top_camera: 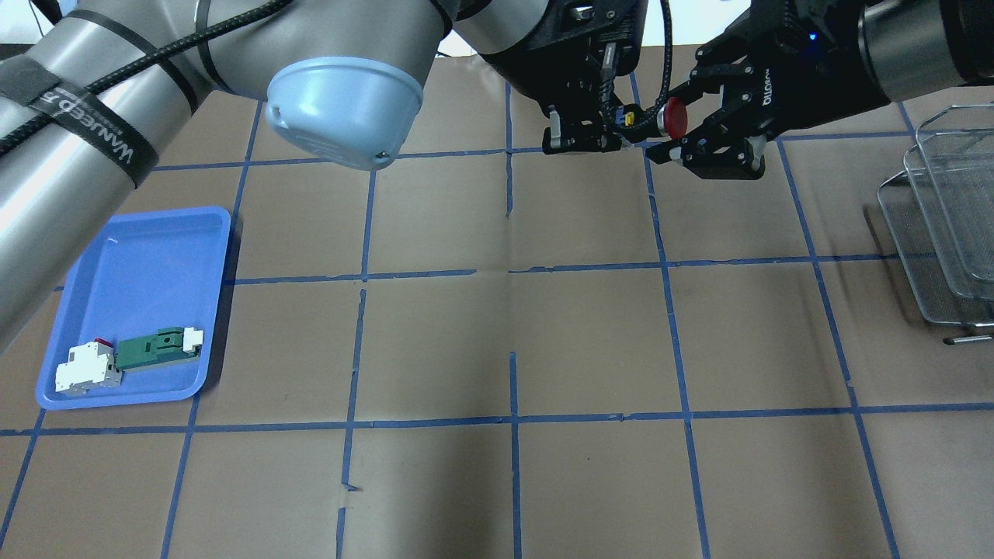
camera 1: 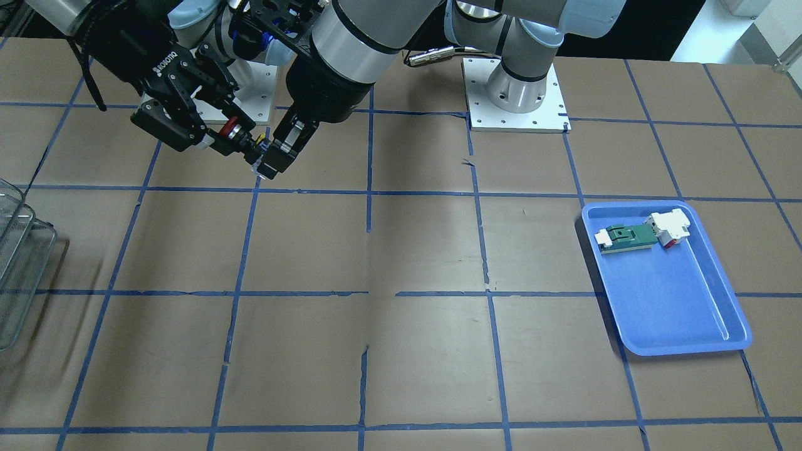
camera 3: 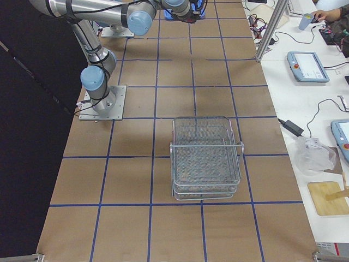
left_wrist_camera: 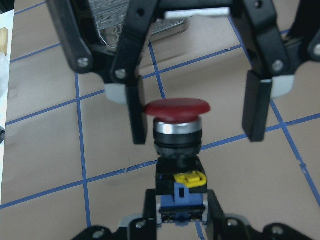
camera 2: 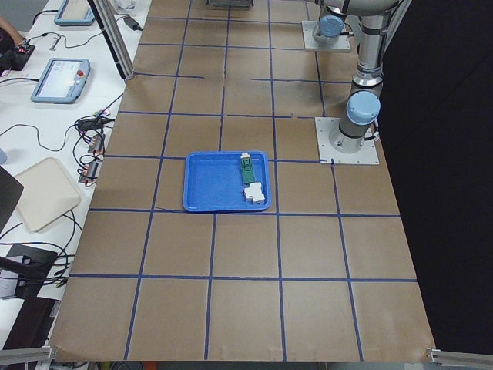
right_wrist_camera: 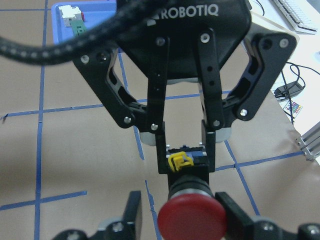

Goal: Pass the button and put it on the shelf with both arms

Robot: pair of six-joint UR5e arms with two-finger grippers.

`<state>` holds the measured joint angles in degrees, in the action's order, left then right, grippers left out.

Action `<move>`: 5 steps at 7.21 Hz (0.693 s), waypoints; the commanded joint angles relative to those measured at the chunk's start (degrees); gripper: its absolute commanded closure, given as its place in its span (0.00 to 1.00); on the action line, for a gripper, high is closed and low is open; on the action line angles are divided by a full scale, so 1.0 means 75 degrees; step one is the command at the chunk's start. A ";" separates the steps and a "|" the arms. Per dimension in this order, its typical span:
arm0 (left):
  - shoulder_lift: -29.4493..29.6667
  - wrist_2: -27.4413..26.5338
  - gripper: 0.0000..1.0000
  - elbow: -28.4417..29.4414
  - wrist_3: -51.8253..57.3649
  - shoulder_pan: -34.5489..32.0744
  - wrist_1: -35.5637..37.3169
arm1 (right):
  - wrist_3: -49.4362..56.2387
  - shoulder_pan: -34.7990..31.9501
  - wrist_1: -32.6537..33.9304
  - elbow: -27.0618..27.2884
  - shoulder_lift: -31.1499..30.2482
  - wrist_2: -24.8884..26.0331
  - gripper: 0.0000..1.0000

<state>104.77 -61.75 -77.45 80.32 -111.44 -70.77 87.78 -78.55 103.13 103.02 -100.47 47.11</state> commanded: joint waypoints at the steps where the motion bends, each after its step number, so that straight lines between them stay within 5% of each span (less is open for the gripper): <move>1: -0.0047 -0.0028 1.00 0.0003 -0.0080 0.0000 0.0002 | 0.0015 -0.0004 0.0007 -0.0025 -0.0021 -0.0012 1.00; 2: -0.0059 -0.0028 1.00 0.0003 -0.0220 0.0000 0.0025 | 0.0015 -0.0004 0.0007 -0.0025 -0.0021 -0.0024 1.00; 3: -0.0001 0.0077 0.22 0.0003 -0.0349 0.0011 0.0165 | 0.0015 -0.0004 -0.0005 -0.0025 -0.0033 -0.0024 1.00; 4: -0.0082 0.0101 0.00 0.0014 -0.0548 0.0011 0.0154 | 0.0015 -0.0004 -0.0005 -0.0025 -0.0068 -0.0024 1.00; 5: -0.0175 0.0031 0.00 0.0073 -0.0816 0.0011 0.0073 | 0.0015 -0.0004 -0.0005 -0.0014 -0.0115 -0.0024 1.00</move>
<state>104.18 -61.29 -77.28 76.47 -111.37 -69.86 87.89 -78.59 103.11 102.86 -100.96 46.94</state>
